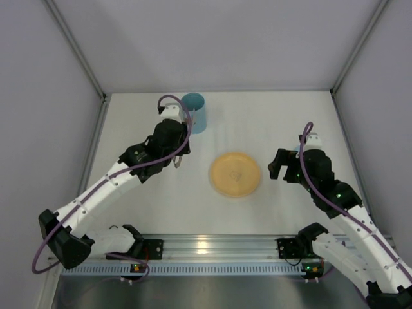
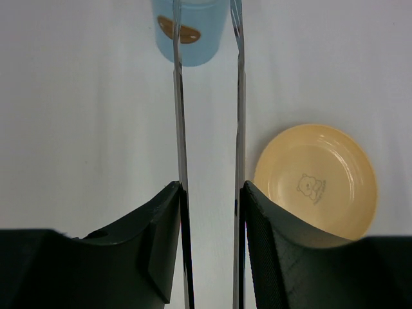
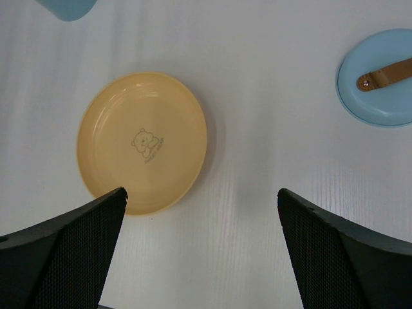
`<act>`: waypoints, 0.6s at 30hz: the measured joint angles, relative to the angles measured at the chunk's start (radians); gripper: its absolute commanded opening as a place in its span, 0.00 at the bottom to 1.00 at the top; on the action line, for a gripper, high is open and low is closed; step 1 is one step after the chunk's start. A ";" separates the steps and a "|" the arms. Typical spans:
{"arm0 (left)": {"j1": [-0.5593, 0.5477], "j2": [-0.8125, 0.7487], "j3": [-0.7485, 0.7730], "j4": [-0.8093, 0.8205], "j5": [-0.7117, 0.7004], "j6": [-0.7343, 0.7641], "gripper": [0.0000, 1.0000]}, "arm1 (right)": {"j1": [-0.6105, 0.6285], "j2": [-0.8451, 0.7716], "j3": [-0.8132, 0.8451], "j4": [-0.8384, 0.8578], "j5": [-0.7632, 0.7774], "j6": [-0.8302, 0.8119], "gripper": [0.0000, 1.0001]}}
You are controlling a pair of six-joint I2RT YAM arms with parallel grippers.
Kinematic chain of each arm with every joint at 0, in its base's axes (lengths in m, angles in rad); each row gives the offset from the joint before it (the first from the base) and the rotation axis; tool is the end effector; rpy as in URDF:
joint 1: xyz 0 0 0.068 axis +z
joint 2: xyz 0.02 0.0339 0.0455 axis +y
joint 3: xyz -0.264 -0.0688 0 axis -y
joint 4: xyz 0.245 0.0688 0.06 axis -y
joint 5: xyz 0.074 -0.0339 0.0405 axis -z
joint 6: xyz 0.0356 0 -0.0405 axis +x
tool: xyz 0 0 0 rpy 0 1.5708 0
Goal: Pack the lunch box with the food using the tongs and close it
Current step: Place the clamp at the center of the board.
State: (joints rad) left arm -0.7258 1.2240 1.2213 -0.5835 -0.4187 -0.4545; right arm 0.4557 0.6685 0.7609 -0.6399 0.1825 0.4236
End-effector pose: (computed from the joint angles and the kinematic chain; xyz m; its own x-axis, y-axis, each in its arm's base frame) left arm 0.2072 -0.1645 0.3622 -0.5268 -0.0688 -0.8472 0.1356 0.9772 -0.1636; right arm 0.1324 0.0577 0.3027 -0.5468 0.1822 -0.8172 -0.0755 0.9613 0.2648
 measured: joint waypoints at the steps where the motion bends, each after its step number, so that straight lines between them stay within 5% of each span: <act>1: 0.001 -0.012 -0.013 0.000 -0.026 -0.011 0.47 | 0.000 0.001 0.000 0.000 0.000 0.000 0.99; 9: 0.070 -0.078 -0.079 0.010 -0.221 -0.118 0.51 | 0.000 0.009 0.000 0.003 -0.001 0.000 0.99; 18: 0.315 0.041 -0.166 0.107 -0.149 -0.207 0.57 | 0.000 0.029 0.001 0.003 -0.007 -0.002 0.99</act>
State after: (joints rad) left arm -0.4107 1.2648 1.0550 -0.4767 -0.5678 -0.6613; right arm 0.4557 0.6975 0.7616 -0.6373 0.1753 0.4213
